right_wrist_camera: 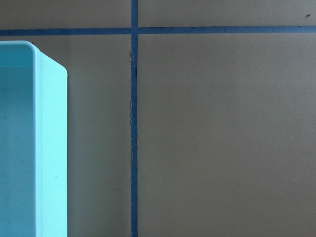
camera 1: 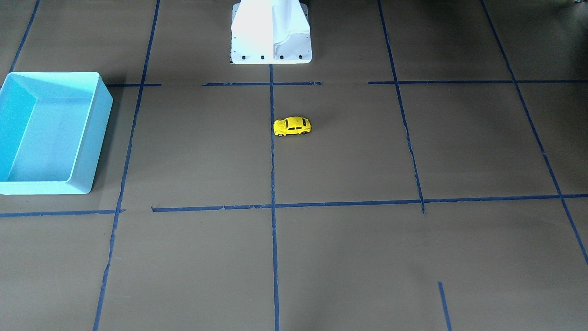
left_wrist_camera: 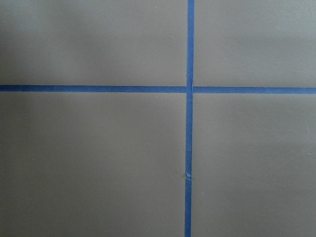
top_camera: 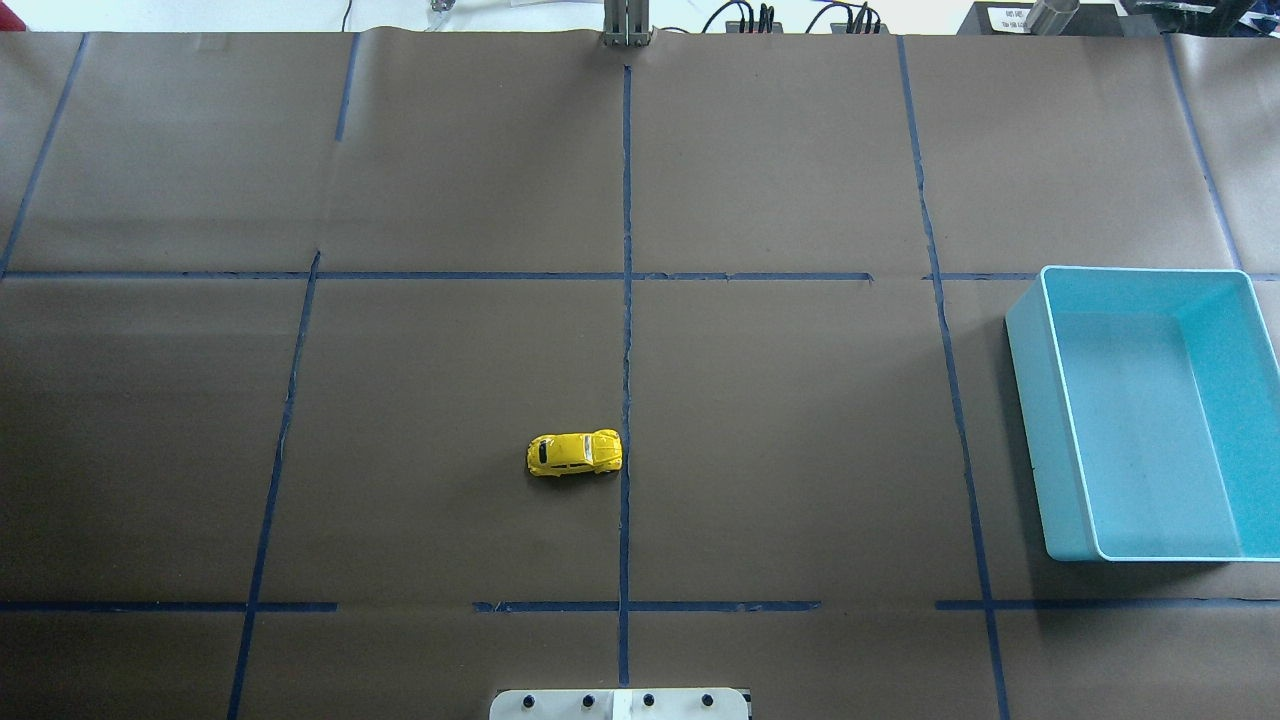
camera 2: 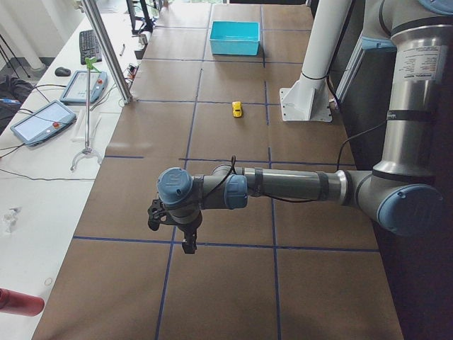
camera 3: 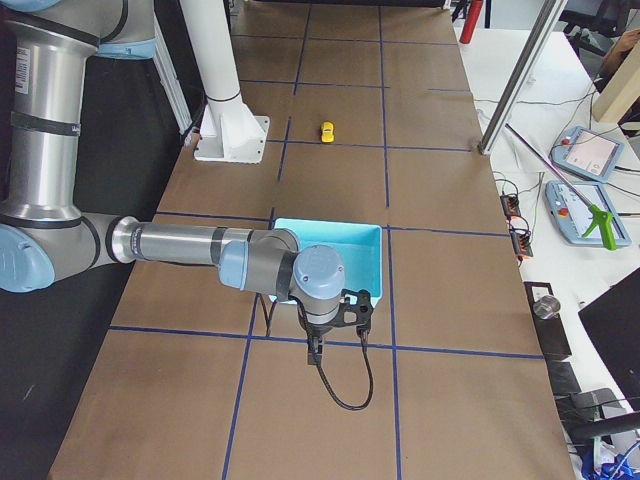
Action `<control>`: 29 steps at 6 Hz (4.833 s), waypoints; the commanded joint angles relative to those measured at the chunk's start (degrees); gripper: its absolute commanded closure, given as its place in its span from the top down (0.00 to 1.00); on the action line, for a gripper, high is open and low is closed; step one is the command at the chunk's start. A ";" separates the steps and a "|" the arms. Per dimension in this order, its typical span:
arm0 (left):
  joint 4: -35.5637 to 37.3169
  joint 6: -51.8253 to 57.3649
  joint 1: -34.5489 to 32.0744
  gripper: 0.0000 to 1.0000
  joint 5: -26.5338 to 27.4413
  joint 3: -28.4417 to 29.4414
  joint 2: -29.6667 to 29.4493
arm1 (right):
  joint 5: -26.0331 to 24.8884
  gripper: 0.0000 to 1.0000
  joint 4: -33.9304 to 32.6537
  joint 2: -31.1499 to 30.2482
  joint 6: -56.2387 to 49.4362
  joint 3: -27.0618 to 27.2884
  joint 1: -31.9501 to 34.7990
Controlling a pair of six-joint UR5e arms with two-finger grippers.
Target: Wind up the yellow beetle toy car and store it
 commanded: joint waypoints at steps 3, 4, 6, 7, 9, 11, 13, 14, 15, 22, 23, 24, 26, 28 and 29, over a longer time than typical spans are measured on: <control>-0.09 -0.09 0.17 1.00 0.44 -0.33 -0.04 | 0.00 1.00 -0.09 -0.09 -0.09 -0.01 0.00; 0.00 -0.17 0.35 1.00 0.44 -0.59 -0.04 | 0.00 1.00 -0.09 -0.09 -0.09 -0.09 0.00; -1.22 -0.09 4.37 1.00 -0.09 -2.59 -0.56 | 0.00 1.00 -0.09 -0.09 -0.18 0.00 0.00; -3.32 -0.26 8.92 1.00 0.09 -3.66 -1.44 | 0.00 1.00 -0.09 -0.09 -0.18 0.00 0.00; -3.60 -0.35 17.10 1.00 0.53 -6.99 -4.68 | 0.00 1.00 -0.09 -0.09 -0.18 -0.01 0.00; -3.60 -0.44 26.32 1.00 0.70 -10.86 -9.68 | 0.00 1.00 -0.09 -0.09 -0.18 -0.09 0.00; -3.51 -0.53 35.90 1.00 5.32 -10.96 -18.89 | 0.00 1.00 -0.09 -0.09 -0.09 -0.09 0.00; -3.51 -0.53 41.78 1.00 11.80 -10.96 -24.07 | 0.00 1.00 -0.09 -0.18 -0.09 -0.01 0.00; -3.51 -0.53 47.49 1.00 14.91 -10.70 -28.30 | 0.00 1.00 -0.09 -0.18 -0.09 -0.09 0.00; 16.24 9.12 65.28 1.00 24.47 6.71 -61.56 | 0.00 1.00 -0.09 -0.35 -0.09 -0.09 0.00; 16.61 11.67 67.39 1.00 31.05 6.97 -61.39 | 0.09 1.00 -0.09 -0.35 0.00 -0.09 0.00; 17.83 15.26 67.50 1.00 32.85 7.93 -61.04 | 0.09 1.00 -0.09 -0.35 0.00 -0.09 0.00; 17.15 14.94 67.76 1.00 33.93 9.69 -58.07 | 0.00 1.00 -0.09 -0.44 -0.09 -0.09 0.00; 14.69 15.03 67.85 1.00 34.01 10.57 -55.51 | 0.09 1.00 -0.09 -0.53 0.17 -0.09 0.00; 13.03 14.86 67.85 1.00 34.01 11.27 -54.54 | 0.09 1.00 -0.17 -0.79 0.09 -0.09 0.09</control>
